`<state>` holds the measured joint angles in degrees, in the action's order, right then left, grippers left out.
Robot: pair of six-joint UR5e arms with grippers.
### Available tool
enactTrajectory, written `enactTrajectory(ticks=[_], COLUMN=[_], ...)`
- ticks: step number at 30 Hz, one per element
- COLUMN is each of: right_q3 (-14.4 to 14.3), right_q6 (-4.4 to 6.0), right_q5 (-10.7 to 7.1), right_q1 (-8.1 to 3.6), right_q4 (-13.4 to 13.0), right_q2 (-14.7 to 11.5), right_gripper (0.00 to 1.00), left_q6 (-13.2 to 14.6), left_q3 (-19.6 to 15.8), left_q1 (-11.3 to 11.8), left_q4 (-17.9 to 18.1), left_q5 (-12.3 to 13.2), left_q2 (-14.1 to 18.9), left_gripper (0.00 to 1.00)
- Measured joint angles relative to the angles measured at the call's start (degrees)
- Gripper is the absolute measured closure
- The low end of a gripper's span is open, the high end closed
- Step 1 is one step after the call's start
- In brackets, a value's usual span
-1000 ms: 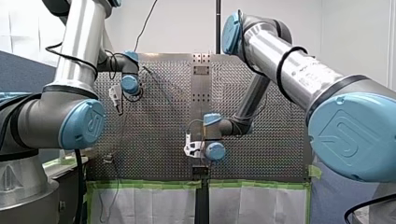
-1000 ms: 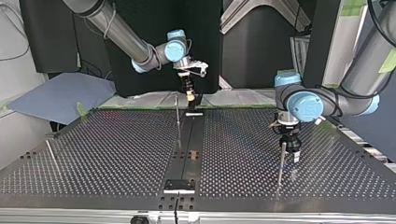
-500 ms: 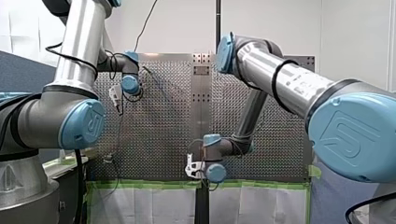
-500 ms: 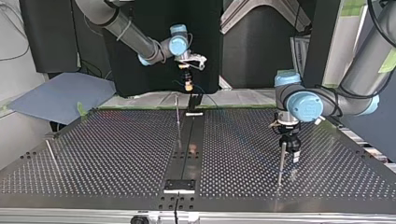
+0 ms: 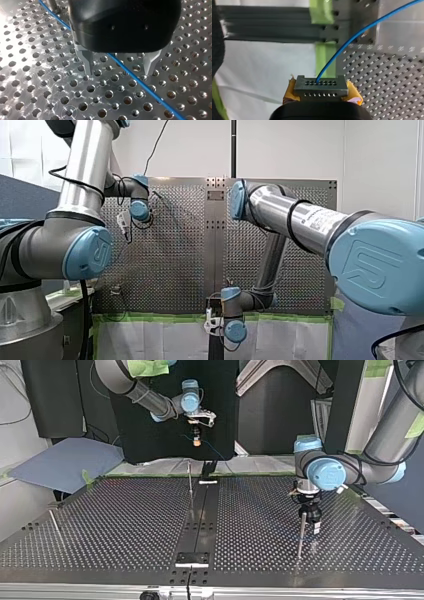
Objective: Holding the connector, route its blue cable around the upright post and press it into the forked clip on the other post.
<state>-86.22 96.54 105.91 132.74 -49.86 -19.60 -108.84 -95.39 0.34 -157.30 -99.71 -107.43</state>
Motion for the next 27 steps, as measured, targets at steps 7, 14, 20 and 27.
enactTrajectory(ticks=[7, 14, 20, 27], right_q3=[-1.8, -3.2, -5.5, -8.7], right_q6=[0.31, 0.29, -0.49, -0.98], right_q5=[0.54, 0.74, 0.88, 1.28], right_q1=[-1.37, -2.12, -2.55, -3.10], right_q4=[-2.3, -3.7, -4.6, -6.6], right_q2=[0.4, -0.9, -4.0, -7.8], right_gripper=[1.00, 1.00, 1.00, 1.00], left_q6=[0.0, 0.0, 0.0, 0.0], left_q3=[0.0, 0.0, 0.0, 0.0], left_q1=[0.0, 0.0, 0.0, 0.0], left_q4=[-0.1, -0.1, -0.1, -0.2], left_q5=[0.0, 0.0, 0.0, -0.1], left_q2=[0.0, 0.0, 0.0, 0.0], left_gripper=[0.00, 0.00, 0.00, 0.00])
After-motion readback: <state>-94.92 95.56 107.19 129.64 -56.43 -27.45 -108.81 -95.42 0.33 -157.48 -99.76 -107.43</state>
